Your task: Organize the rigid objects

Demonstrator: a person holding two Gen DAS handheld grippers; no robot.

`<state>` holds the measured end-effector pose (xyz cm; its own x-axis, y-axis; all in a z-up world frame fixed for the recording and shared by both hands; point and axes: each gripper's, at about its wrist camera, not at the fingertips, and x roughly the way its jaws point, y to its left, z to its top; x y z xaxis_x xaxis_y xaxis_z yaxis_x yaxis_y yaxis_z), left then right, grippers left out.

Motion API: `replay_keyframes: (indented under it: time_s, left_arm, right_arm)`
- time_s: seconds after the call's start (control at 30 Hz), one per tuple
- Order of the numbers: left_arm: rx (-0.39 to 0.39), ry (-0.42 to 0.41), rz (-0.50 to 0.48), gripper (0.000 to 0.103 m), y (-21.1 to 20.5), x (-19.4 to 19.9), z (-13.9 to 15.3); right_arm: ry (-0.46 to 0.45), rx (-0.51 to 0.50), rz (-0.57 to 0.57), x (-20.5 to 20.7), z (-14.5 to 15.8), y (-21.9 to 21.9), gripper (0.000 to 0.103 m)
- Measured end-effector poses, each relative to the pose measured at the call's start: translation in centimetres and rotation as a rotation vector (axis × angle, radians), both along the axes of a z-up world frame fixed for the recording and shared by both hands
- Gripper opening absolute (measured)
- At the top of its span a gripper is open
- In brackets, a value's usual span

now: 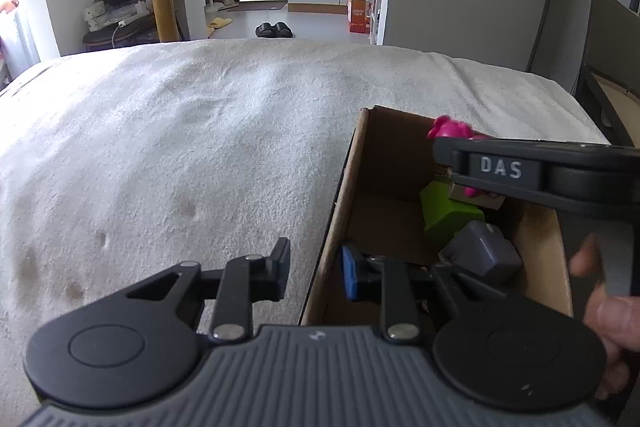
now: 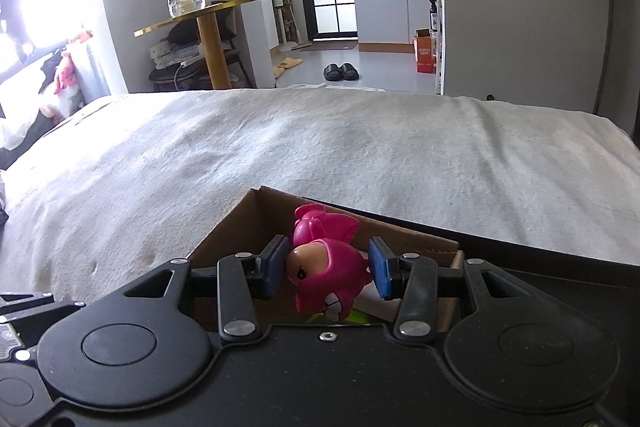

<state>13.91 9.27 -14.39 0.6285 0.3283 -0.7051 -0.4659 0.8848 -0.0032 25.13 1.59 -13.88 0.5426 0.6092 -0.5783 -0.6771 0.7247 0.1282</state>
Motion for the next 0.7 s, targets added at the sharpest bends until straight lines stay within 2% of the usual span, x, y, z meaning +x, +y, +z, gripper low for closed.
replay_keyframes:
  time_s: [0.1,0.53,0.7]
  left_arm:
    - [-0.001,0.001,0.000,0.026,0.0,0.1,0.0]
    - [0.018,0.008,0.021,0.026,-0.6,0.2,0.3]
    - [0.032,0.018,0.023,0.027,-0.8,0.1,0.5]
  right_arm:
    - [0.003,-0.012,0.008,0.0,-0.3,0.4,0.052]
    - [0.001,-0.014,-0.021,-0.9,0.4,-2.5,0.053]
    - [0.017,-0.003,-0.043,-1.3,0.7,-4.1,0.056]
